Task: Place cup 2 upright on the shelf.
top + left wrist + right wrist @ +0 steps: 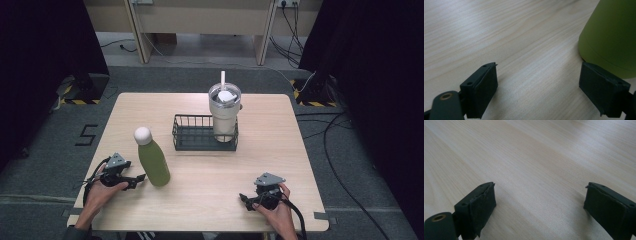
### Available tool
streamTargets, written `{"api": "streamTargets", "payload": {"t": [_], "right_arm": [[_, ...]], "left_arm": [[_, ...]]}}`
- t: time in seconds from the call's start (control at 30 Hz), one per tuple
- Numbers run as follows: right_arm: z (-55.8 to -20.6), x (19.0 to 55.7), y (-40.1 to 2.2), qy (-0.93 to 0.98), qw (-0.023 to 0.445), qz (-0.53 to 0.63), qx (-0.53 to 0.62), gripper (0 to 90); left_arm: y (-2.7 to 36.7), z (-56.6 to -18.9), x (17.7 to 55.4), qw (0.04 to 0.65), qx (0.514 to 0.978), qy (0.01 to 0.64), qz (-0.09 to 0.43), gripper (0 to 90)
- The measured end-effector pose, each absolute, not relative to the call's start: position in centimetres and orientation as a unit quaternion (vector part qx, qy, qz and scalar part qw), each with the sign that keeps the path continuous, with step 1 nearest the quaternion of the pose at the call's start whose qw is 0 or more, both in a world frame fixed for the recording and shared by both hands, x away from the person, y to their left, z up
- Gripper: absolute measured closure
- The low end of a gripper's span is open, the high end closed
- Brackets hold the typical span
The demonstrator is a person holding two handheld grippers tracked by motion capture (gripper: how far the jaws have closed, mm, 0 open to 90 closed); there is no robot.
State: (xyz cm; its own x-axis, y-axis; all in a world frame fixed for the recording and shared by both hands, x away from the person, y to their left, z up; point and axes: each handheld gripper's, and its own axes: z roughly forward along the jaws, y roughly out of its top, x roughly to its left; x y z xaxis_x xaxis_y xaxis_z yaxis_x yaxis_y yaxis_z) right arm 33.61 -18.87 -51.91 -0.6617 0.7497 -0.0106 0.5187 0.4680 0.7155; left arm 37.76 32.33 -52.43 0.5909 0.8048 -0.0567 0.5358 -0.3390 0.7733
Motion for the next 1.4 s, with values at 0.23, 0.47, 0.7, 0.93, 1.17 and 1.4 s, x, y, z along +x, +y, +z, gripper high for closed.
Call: {"api": "streamTargets", "payload": {"t": [0.23,0.47,0.7,0.93,1.17,1.4], "right_arm": [[-51.9,33.6,-18.9,0.84,0.163,0.352,0.378,10.1],[-51.9,33.6,-18.9,0.841,0.163,0.352,0.378,9.6],[-51.9,33.7,-18.8,0.84,0.162,0.352,0.38,8.9],[-51.9,33.7,-18.8,0.84,0.161,0.351,0.38,8.7],[-51.9,33.7,-18.8,0.84,0.161,0.35,0.381,8.5],[-51.9,33.7,-18.8,0.841,0.161,0.35,0.38,8.4]], "left_arm": [[32.6,-52.0,36.9,0.417,0.79,0.415,0.171,15.0],[32.9,-51.7,35.9,0.433,0.78,0.415,0.178,15.0],[32.8,-51.3,34.6,0.447,0.773,0.411,0.184,15.0],[32.5,-50.9,33.6,0.469,0.768,0.397,0.181,15.0],[32.3,-50.4,32.7,0.509,0.755,0.378,0.168,15.0],[31.6,-50.1,32.2,0.535,0.747,0.359,0.166,15.0]]}}
